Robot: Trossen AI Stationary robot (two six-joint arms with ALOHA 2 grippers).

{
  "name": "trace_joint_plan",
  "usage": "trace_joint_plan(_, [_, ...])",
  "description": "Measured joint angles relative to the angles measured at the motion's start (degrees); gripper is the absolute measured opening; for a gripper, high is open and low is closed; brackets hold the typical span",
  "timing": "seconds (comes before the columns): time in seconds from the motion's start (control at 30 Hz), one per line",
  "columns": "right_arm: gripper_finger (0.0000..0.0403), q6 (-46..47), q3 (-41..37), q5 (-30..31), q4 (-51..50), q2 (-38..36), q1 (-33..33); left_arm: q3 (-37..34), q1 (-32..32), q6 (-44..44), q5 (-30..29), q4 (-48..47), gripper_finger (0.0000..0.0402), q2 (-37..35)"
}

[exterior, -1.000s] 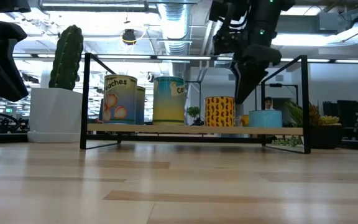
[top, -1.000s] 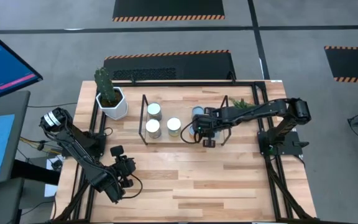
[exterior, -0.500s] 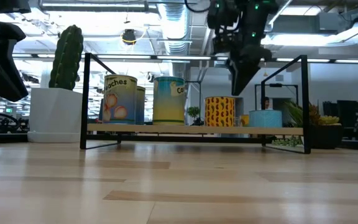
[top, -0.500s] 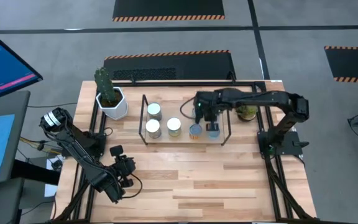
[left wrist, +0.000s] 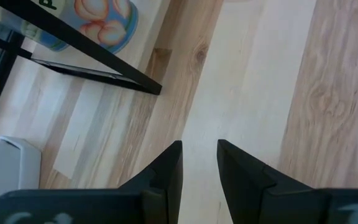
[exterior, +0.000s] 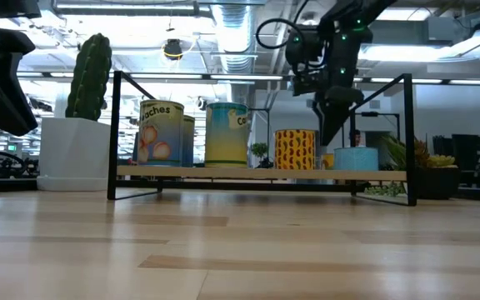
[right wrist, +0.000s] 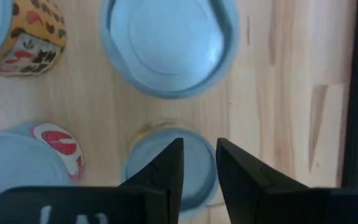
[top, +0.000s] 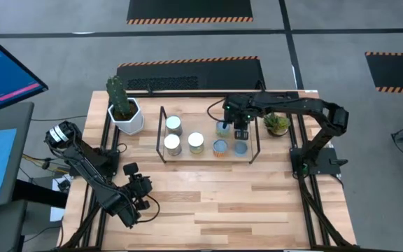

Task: Pick and place cans onto a shelf
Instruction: Adjust the canned goods on the shelf

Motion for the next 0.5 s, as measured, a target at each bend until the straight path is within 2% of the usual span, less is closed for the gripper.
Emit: trace_joint_plan(0.5, [0.0118,-0.19,-1.55,-2.17,7.68,0.0,0.97,0.0,0.0,-0.07,0.0,0.09,0.0089,0.0])
